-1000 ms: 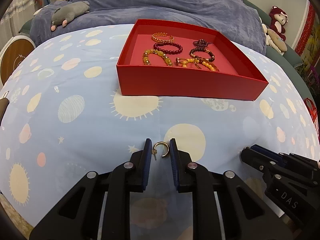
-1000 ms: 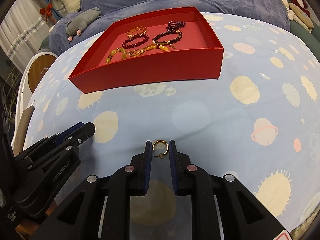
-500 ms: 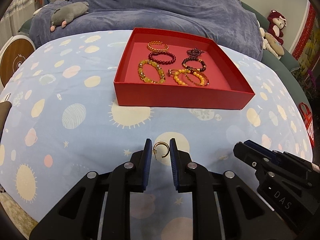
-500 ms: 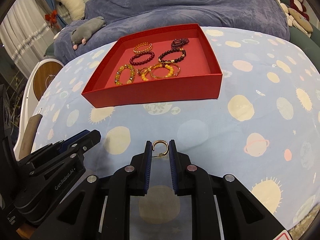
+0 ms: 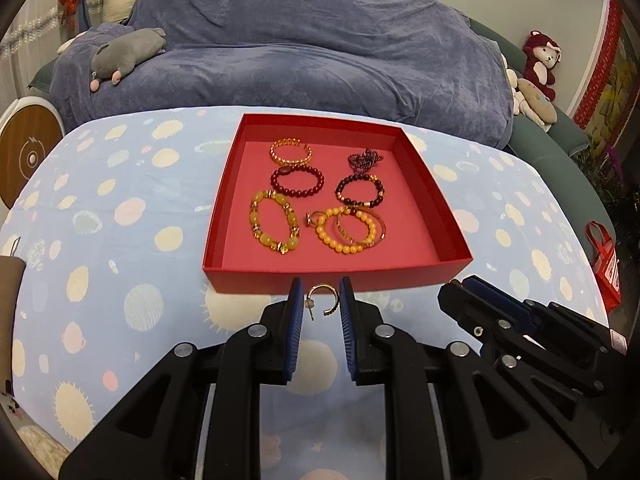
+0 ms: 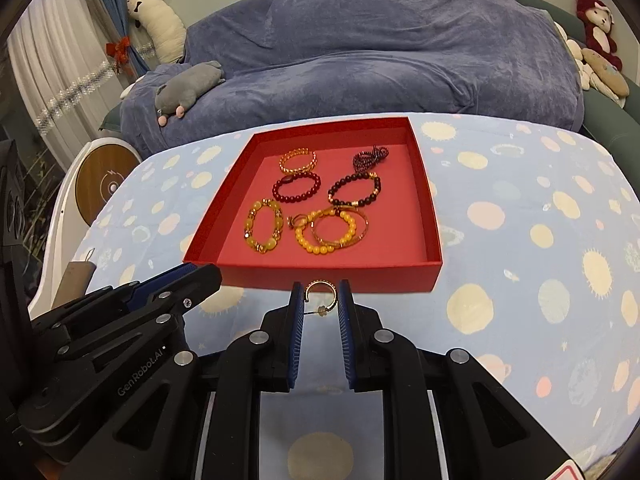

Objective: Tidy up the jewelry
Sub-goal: 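Carry both gold hoop earrings over the red box, then lower both earrings onto the bracelets in the box and open both grippers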

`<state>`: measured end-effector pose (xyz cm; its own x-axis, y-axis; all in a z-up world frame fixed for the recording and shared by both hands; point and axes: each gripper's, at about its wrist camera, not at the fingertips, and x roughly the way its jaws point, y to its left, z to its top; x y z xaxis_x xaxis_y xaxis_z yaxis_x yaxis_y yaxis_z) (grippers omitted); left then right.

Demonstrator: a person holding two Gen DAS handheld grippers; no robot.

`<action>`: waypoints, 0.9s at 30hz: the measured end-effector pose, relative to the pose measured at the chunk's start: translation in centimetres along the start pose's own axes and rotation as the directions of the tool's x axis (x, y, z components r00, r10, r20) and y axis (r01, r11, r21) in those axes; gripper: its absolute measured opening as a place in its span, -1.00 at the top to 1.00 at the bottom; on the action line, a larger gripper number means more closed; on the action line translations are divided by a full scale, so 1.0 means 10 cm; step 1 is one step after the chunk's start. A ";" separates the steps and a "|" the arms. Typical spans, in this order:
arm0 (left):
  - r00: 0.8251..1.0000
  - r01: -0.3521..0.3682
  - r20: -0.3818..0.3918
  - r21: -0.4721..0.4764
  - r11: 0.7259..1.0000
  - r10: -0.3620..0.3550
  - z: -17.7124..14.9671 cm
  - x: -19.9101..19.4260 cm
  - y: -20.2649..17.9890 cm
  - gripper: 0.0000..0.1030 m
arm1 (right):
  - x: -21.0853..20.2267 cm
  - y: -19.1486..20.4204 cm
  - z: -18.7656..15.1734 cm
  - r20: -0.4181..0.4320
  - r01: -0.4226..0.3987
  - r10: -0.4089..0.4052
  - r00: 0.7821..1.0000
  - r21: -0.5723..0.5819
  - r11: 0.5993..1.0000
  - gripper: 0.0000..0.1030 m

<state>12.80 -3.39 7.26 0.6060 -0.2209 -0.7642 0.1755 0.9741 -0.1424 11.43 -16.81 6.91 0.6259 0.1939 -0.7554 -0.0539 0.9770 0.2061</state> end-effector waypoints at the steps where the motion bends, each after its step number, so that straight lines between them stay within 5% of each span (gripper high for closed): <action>1: 1.000 0.001 0.007 0.004 1.000 -0.001 0.06 0.01 -0.02 0.65 | 0.00 0.00 0.06 0.009 0.003 -0.003 1.000 -0.009 1.000 0.69; 15: 0.999 -0.009 0.053 0.007 1.000 0.008 0.83 0.45 -0.03 0.65 | 0.39 -0.10 0.82 0.065 0.040 -0.036 0.997 -0.060 0.997 0.68; 27: 0.999 -0.044 -0.002 0.010 0.999 0.044 0.99 0.98 0.04 0.65 | 0.88 -0.23 0.98 0.025 0.062 -0.061 0.998 -0.046 0.997 0.68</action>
<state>26.49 -5.63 5.92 0.6117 -0.1782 -0.7708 0.1568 0.9823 -0.1026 24.70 -18.21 5.88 0.6476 0.1315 -0.7506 -0.0502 0.9902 0.1302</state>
